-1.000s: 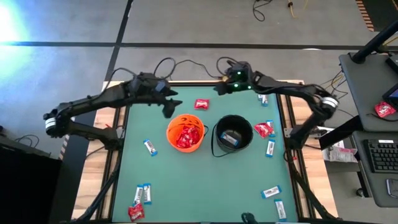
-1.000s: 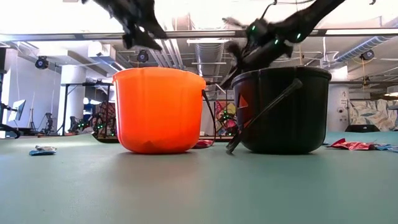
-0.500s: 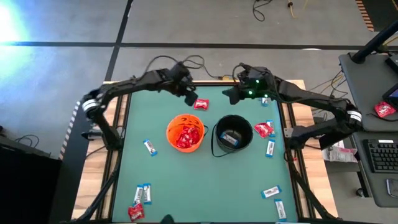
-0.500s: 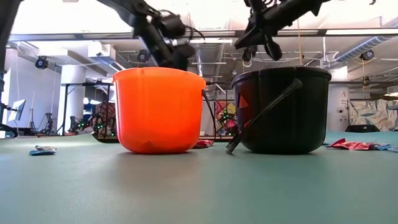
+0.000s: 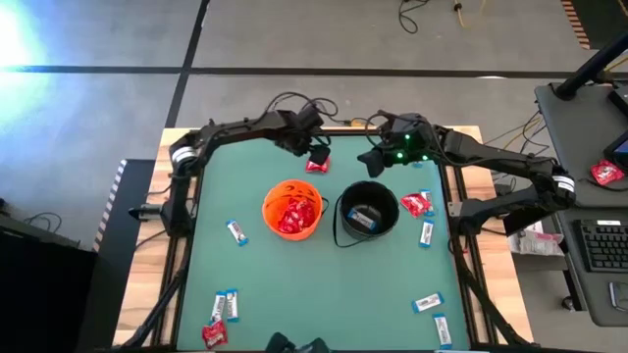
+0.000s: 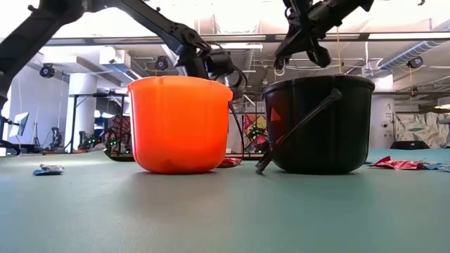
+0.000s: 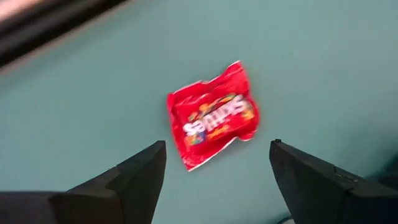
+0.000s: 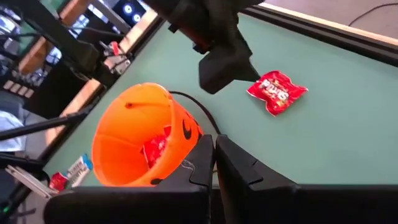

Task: Sort candy by brand, put in halloween buckets
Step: Put the red candy into the orange bucket

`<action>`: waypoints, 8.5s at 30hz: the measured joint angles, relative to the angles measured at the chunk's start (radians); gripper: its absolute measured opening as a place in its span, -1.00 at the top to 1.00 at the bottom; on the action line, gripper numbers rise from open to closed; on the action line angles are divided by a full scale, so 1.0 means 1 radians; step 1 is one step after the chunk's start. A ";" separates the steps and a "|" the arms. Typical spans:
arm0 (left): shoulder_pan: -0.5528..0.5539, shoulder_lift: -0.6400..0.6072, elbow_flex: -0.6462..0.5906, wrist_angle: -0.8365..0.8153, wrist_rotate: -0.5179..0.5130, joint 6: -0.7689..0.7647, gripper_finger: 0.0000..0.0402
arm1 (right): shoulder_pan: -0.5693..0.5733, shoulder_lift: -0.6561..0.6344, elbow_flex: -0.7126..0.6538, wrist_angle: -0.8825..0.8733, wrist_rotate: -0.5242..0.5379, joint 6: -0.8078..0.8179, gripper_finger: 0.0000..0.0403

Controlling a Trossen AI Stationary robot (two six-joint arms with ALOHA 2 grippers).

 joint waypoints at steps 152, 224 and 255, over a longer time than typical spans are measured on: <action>-0.860 -0.642 -0.231 -0.236 -0.585 -0.053 -0.42 | 0.282 -0.085 -0.667 -0.315 0.309 1.841 0.95; -1.259 -0.032 -0.330 0.269 -0.429 -0.229 -0.42 | 1.035 0.725 0.285 -0.405 0.931 0.330 0.95; -1.107 0.029 -0.331 0.532 -0.496 0.089 -0.42 | 1.023 0.910 0.252 0.114 0.660 -0.002 0.95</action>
